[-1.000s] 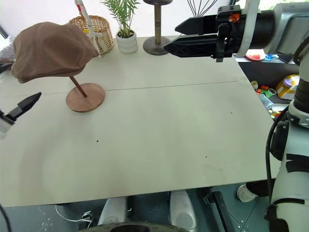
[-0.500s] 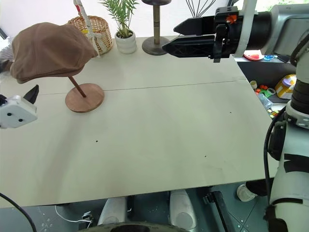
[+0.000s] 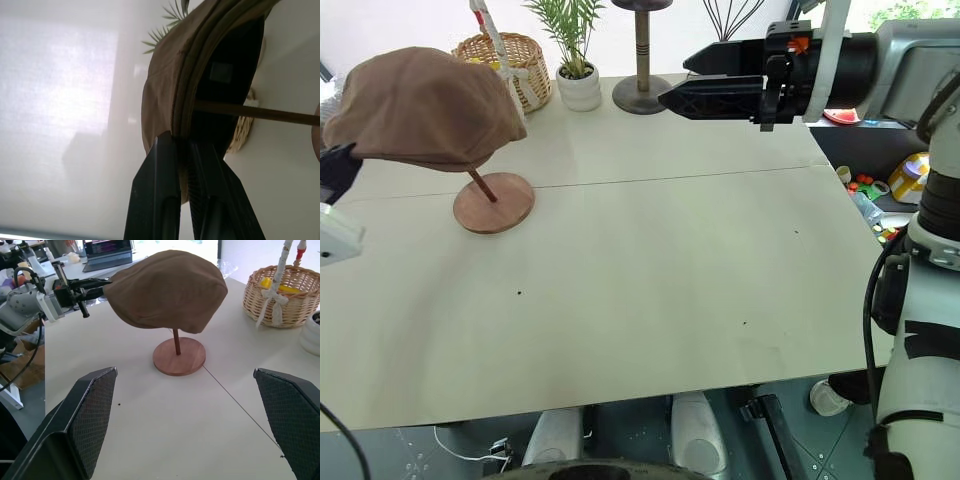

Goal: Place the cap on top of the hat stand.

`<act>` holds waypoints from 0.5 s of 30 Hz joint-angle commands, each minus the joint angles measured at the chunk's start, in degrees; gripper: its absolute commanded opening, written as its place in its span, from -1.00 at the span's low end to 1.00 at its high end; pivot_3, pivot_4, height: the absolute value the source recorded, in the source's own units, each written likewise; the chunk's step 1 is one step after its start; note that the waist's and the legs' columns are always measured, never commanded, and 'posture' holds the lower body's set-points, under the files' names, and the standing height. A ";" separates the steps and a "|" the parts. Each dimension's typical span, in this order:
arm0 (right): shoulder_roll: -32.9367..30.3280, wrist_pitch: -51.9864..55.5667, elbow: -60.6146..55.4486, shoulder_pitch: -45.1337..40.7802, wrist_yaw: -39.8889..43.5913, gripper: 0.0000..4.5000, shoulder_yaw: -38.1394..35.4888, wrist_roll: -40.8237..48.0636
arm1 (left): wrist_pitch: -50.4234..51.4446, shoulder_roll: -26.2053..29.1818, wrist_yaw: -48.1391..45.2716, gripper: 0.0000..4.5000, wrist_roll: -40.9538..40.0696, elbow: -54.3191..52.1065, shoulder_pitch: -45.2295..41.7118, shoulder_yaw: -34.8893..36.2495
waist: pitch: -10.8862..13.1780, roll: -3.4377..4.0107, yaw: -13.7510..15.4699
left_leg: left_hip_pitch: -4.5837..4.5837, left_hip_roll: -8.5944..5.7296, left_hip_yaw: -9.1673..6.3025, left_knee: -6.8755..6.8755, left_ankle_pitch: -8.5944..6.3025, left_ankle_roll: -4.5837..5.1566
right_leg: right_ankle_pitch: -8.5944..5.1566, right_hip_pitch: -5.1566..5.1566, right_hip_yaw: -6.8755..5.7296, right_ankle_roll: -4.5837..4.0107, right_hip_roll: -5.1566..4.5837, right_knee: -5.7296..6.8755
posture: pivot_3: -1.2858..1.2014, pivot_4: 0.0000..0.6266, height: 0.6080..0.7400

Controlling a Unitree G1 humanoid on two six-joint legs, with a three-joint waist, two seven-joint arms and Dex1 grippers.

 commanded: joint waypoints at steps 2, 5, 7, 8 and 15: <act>-0.68 -0.62 -0.27 -0.66 -0.20 1.00 -2.09 0.39 | -10.53 4.02 0.52 -0.97 -4.07 9.73 -0.93 -0.26 | 0.00 0.00 0.00 | -0.01 0.01 0.01 -0.02 0.00 0.00 | 0.00 -0.02 0.00 0.00 -0.01 -0.01 | 0.03 -0.52 0.82; -0.67 -0.55 -0.35 -0.65 -0.40 1.00 -2.09 0.35 | -12.85 5.56 0.53 -0.97 -5.19 14.35 -2.37 -2.33 | 0.00 0.01 0.00 | -0.01 0.02 0.03 -0.04 -0.01 -0.01 | 0.01 -0.03 0.00 -0.03 -0.01 -0.01 | 0.03 -0.52 0.82; -0.74 -0.51 -0.48 -0.59 -0.47 1.00 -2.13 0.38 | -13.40 5.96 0.10 -0.82 -6.54 15.78 -2.88 -3.45 | 0.00 0.01 0.00 | -0.01 0.07 0.09 -0.04 -0.01 -0.01 | 0.02 -0.03 -0.01 -0.04 -0.01 -0.01 | 0.03 -0.52 0.82; -0.74 -0.52 -0.49 -0.63 -0.53 1.00 -2.09 0.36 | -13.48 5.99 -0.19 -0.63 -7.49 15.87 -3.10 -3.86 | 0.00 0.01 0.01 | -0.01 0.08 0.11 -0.04 -0.01 -0.01 | 0.02 -0.04 -0.01 -0.04 -0.01 -0.01 | 0.03 -0.52 0.82; -1.12 -1.57 -0.32 0.00 0.19 1.00 -1.64 -0.13 | -8.79 5.93 -4.80 0.60 -13.29 9.50 2.95 -1.79 | 0.00 0.01 -0.11 | -0.03 0.10 0.18 -0.11 -0.01 -0.01 | 0.02 -0.12 0.00 -0.04 0.00 -0.02 | 0.03 -0.52 0.82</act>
